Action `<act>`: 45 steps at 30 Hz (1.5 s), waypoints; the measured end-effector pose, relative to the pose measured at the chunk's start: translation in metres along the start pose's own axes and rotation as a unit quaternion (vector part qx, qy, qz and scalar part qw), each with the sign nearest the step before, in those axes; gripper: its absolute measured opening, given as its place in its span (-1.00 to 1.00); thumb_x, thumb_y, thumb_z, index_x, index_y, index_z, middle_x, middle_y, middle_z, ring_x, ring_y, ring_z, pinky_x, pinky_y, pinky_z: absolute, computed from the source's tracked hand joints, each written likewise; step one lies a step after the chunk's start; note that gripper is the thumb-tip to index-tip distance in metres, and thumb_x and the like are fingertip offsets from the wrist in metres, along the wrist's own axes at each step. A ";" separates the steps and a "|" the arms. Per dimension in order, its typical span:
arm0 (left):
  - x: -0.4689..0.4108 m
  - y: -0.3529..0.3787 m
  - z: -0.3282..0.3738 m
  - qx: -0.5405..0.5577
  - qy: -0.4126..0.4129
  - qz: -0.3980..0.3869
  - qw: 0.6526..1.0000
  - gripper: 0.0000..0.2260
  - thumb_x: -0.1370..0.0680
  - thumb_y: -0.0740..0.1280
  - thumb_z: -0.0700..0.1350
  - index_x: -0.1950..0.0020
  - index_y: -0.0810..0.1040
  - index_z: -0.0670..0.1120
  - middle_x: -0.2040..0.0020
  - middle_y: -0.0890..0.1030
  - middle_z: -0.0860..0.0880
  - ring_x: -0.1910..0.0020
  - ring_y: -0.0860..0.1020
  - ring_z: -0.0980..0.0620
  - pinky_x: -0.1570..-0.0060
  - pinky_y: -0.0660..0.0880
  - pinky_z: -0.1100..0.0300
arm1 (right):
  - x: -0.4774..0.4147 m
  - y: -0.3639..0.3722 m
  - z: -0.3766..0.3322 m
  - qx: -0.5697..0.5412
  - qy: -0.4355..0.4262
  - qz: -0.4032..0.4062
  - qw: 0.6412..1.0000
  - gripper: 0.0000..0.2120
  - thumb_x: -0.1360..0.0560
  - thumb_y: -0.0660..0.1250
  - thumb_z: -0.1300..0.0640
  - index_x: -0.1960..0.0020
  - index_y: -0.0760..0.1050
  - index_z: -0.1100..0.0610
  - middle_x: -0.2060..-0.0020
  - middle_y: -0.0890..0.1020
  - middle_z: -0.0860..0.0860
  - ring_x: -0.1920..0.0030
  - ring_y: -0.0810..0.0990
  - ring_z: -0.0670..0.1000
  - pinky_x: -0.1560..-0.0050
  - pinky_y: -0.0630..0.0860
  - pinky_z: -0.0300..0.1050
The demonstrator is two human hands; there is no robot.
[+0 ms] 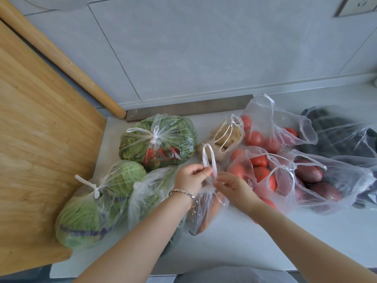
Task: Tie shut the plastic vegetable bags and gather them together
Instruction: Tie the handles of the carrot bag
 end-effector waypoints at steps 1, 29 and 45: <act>0.000 0.000 0.000 0.005 -0.005 0.005 1.000 -0.89 -0.46 0.36 -0.25 0.08 0.61 -0.28 0.66 0.43 0.13 0.67 0.33 0.25 0.59 0.27 0.47 | 0.000 0.005 0.001 0.039 -0.025 -0.009 0.999 -0.74 -0.53 0.24 0.26 0.32 0.51 0.12 0.35 0.45 -0.10 0.29 0.41 -0.19 0.21 0.32 -0.35; -0.004 0.001 -0.017 -0.399 0.124 -0.117 0.901 -0.63 -0.61 0.02 0.04 -0.33 0.28 -0.13 -0.08 0.56 -0.11 0.05 0.53 0.00 0.13 0.42 0.29 | -0.009 0.026 0.017 -0.079 0.168 0.004 0.983 -0.69 -0.55 0.21 0.08 0.31 0.47 0.22 0.40 0.41 0.07 0.38 0.32 -0.06 0.40 0.23 -0.28; 0.000 -0.002 -0.037 -0.319 0.177 -0.061 0.929 -0.80 -0.52 0.28 -0.20 0.11 0.63 -0.30 0.13 0.59 -0.26 0.13 0.52 -0.14 0.26 0.23 0.31 | -0.008 0.023 0.020 -0.156 0.207 0.157 0.953 -0.86 -0.40 0.41 0.23 0.34 0.58 0.17 0.46 0.53 0.01 0.42 0.45 -0.06 0.40 0.40 -0.33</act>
Point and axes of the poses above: each hand's wrist, its own x-axis away from the middle knuckle, its own y-axis out of the palm, z = x × y, the point moved 3 cm from there along -x, towards the middle knuckle
